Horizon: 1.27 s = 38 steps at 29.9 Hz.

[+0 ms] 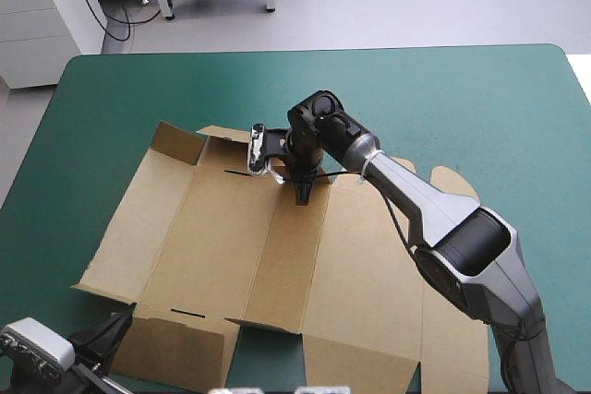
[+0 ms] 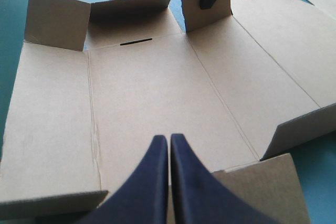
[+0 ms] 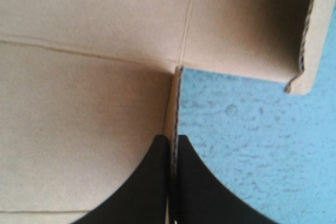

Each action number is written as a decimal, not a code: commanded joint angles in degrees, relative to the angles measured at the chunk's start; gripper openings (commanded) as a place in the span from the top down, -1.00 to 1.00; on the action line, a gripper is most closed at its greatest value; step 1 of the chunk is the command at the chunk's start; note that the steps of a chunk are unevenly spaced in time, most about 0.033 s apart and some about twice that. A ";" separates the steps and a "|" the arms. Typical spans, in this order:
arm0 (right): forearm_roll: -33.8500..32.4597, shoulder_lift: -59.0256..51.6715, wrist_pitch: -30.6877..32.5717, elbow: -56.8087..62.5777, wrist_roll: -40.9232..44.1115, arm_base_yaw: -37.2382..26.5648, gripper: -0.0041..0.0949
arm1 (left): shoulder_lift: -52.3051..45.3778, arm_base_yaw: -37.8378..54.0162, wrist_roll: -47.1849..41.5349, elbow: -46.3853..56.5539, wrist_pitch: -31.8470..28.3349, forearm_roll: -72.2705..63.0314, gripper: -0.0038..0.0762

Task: Fold the box

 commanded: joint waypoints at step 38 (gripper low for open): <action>-6.73 -26.82 0.93 -11.60 30.76 -0.10 0.51 | 1.01 -0.17 -0.19 -1.45 -4.17 -1.15 0.92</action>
